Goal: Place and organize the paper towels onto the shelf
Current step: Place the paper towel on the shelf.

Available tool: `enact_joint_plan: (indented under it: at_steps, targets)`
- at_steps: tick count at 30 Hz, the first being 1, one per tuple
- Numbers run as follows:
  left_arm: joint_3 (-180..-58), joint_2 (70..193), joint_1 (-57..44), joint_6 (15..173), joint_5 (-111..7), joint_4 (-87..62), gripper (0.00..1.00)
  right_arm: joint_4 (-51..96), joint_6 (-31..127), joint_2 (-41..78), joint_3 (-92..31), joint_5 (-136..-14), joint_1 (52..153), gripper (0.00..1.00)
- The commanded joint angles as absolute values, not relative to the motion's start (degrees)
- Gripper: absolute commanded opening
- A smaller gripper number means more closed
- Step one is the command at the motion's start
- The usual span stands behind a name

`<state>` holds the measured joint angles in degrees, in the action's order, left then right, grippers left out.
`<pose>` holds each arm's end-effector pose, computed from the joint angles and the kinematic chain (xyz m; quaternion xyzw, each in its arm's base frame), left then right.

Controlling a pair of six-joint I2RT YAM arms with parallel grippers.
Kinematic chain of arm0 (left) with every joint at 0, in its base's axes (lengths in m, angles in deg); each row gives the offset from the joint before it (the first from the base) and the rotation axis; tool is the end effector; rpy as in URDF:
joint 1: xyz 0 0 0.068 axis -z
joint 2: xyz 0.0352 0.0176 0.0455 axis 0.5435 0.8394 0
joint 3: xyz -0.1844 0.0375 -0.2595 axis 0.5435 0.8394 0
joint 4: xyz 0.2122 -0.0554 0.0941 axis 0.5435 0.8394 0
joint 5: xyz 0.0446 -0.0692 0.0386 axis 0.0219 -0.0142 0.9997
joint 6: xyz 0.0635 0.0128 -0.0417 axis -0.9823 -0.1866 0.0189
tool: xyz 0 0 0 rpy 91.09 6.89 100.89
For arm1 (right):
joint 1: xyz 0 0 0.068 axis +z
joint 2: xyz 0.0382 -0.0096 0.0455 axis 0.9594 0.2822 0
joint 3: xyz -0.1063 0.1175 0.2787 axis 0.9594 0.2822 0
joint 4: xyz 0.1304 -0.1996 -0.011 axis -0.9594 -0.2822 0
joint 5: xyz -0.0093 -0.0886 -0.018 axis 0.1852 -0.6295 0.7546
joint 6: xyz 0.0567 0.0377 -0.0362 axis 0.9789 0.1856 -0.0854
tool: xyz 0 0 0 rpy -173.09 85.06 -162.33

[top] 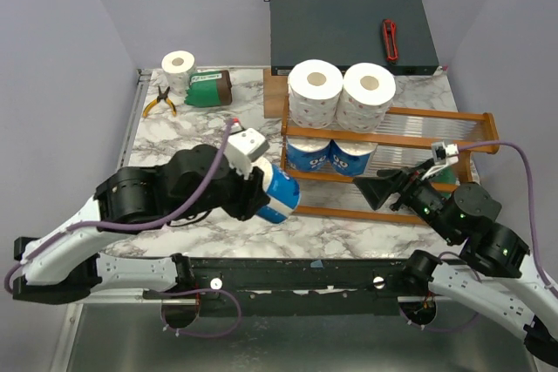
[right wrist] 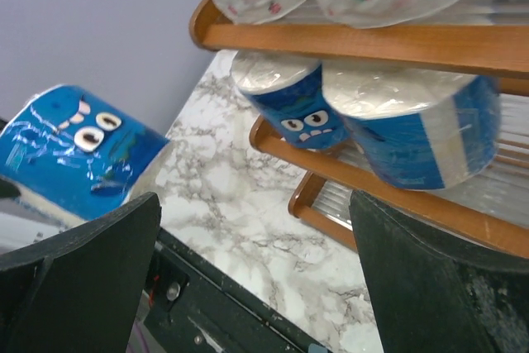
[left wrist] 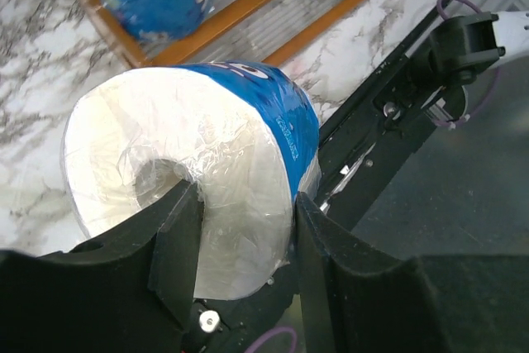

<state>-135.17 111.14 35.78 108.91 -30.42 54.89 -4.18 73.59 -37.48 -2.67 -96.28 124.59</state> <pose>0.0539 -0.0965 0.4675 0.2590 0.8327 -0.2866 0.3967 0.0473 0.0336 0.3744 -0.0395 0.7356 0.3791 0.5600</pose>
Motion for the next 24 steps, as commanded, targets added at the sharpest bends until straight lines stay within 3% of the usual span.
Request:
enact_joint_plan:
  at_steps: [1,16,24]
  targets:
    - [-141.40,116.74,41.61,101.03,-26.92,49.32,0.00,-8.80,78.10,-39.34,-5.03,-105.59,124.70,0.99]
    - [-145.38,131.00,52.57,81.12,-33.48,32.65,0.00,-8.36,85.60,-51.04,-2.34,-122.26,124.72,1.00]
    - [-144.35,136.17,52.59,69.33,-36.62,21.89,0.00,-13.47,88.32,-47.49,-5.72,-127.97,124.69,1.00]
